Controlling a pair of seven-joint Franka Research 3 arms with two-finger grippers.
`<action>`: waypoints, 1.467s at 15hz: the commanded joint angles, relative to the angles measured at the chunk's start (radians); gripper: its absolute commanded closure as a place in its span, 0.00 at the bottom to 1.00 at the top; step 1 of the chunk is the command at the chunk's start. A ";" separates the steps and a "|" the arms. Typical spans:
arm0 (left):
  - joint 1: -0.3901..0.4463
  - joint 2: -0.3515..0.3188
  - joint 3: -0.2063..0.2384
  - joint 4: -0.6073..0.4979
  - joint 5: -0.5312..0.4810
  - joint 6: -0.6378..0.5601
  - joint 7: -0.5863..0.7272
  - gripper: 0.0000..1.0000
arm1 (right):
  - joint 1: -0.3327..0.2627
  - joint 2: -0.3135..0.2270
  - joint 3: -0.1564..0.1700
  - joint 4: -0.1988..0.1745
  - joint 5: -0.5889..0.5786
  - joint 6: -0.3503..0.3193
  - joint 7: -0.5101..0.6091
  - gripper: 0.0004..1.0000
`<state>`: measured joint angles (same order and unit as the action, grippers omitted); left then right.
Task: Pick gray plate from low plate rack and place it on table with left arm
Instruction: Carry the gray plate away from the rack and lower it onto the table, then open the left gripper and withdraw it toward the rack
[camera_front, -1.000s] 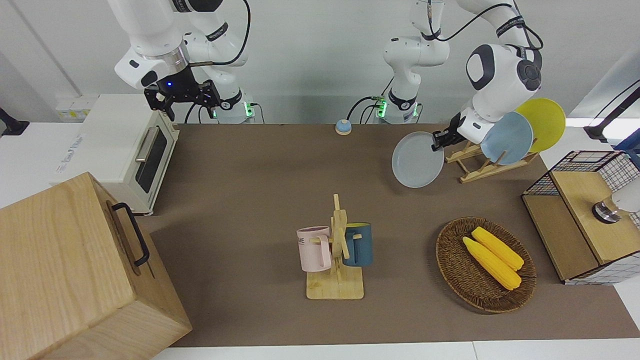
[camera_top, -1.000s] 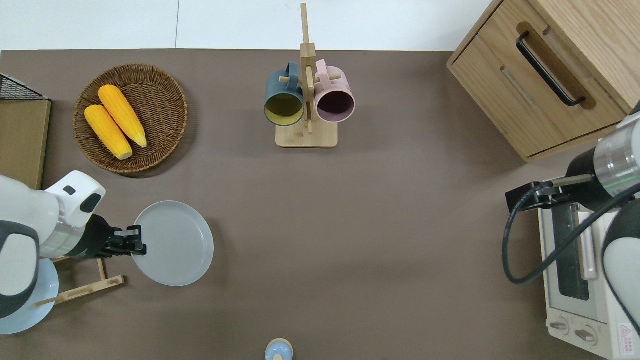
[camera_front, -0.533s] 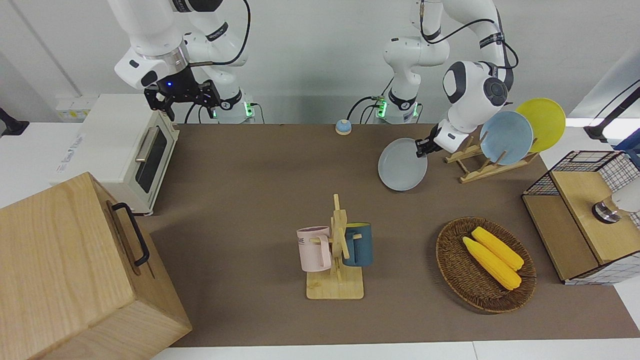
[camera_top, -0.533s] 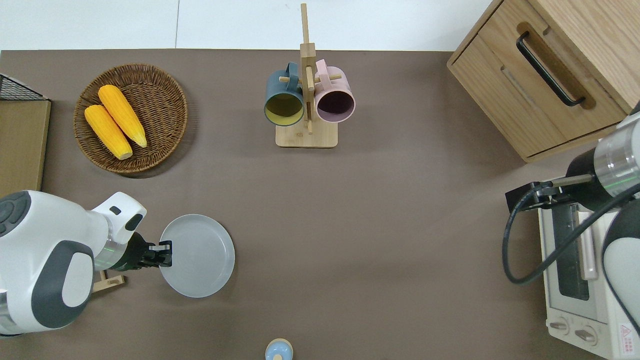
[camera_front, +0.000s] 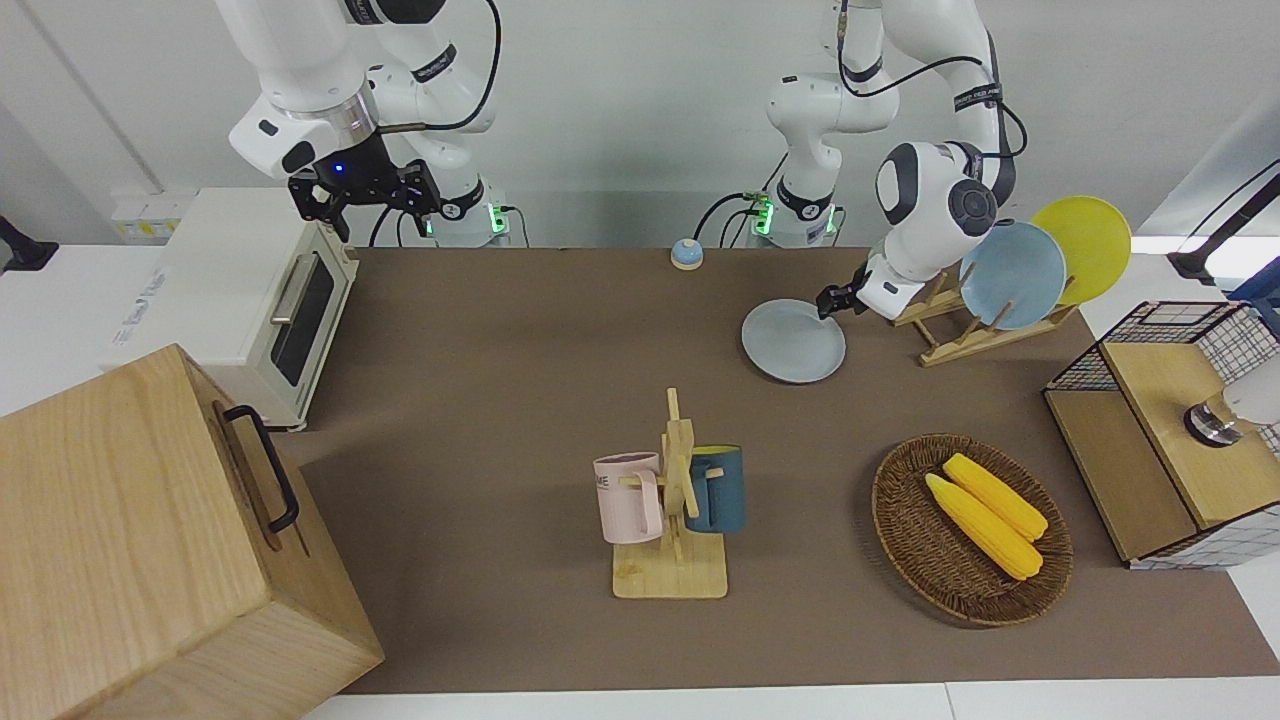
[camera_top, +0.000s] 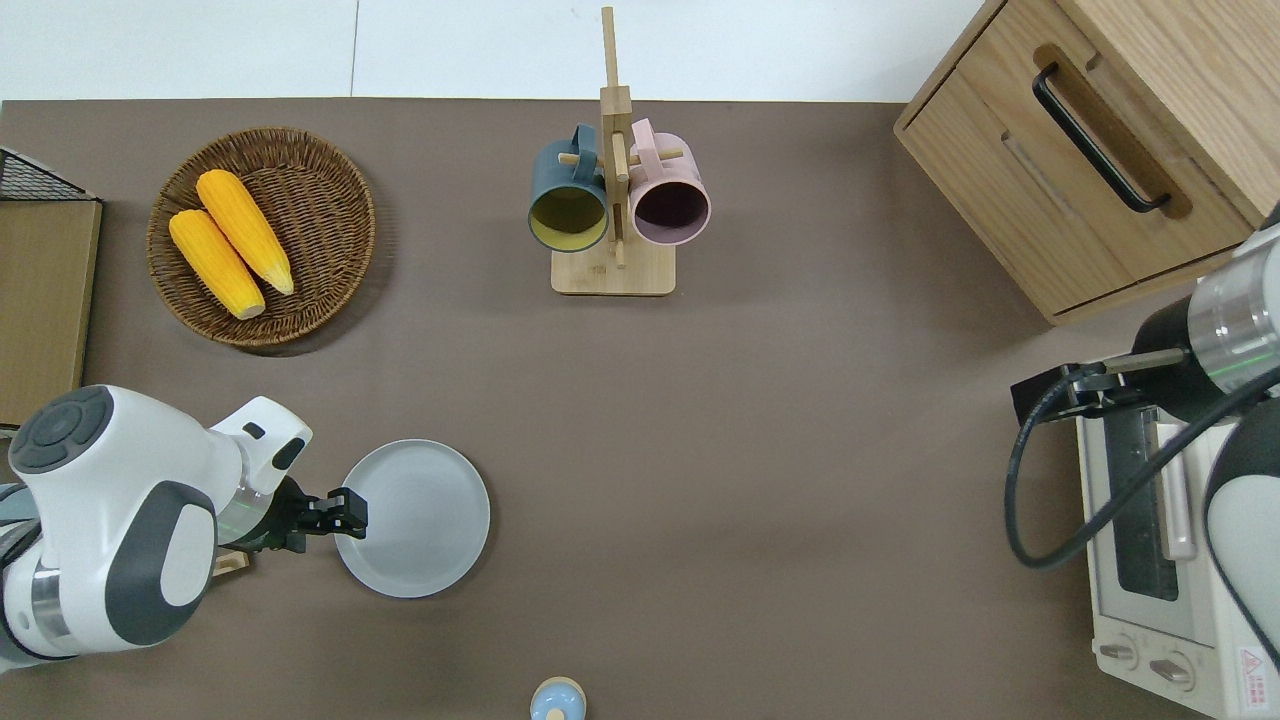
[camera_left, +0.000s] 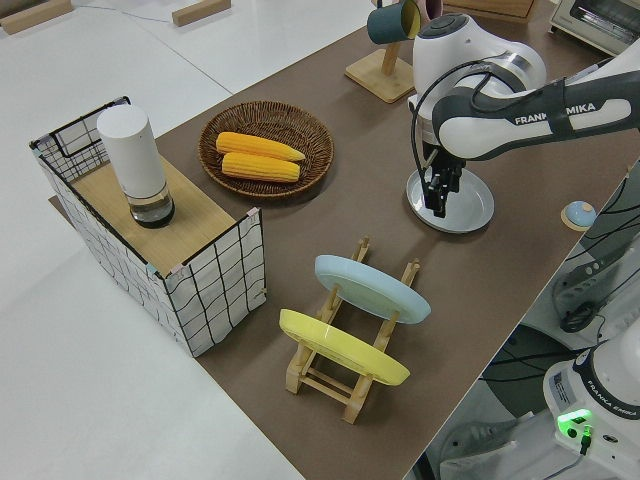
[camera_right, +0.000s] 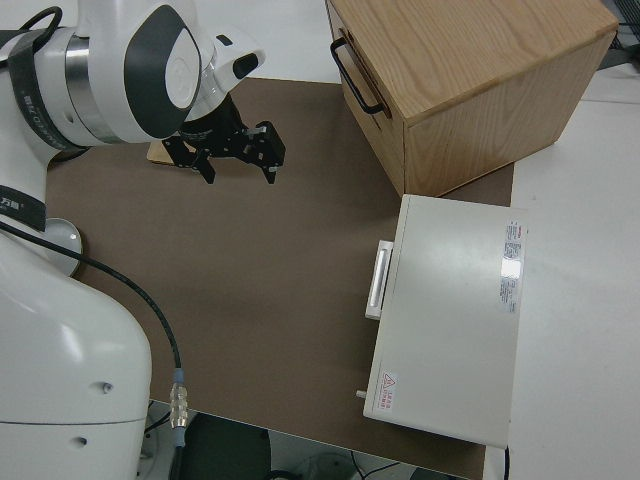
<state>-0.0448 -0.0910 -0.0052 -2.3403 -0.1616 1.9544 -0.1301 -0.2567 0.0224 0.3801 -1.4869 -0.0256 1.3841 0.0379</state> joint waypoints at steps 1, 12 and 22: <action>0.006 -0.010 -0.009 -0.008 0.025 0.008 -0.014 0.20 | -0.026 -0.002 0.023 0.010 -0.007 -0.014 0.013 0.02; 0.011 -0.015 0.060 0.381 0.134 -0.244 -0.006 0.01 | -0.026 -0.002 0.023 0.010 -0.007 -0.014 0.013 0.02; 0.011 -0.041 0.067 0.662 0.194 -0.407 0.036 0.01 | -0.026 -0.002 0.023 0.010 -0.007 -0.014 0.013 0.02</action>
<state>-0.0330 -0.1283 0.0612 -1.7425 0.0199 1.6019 -0.1260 -0.2567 0.0224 0.3801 -1.4869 -0.0256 1.3841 0.0379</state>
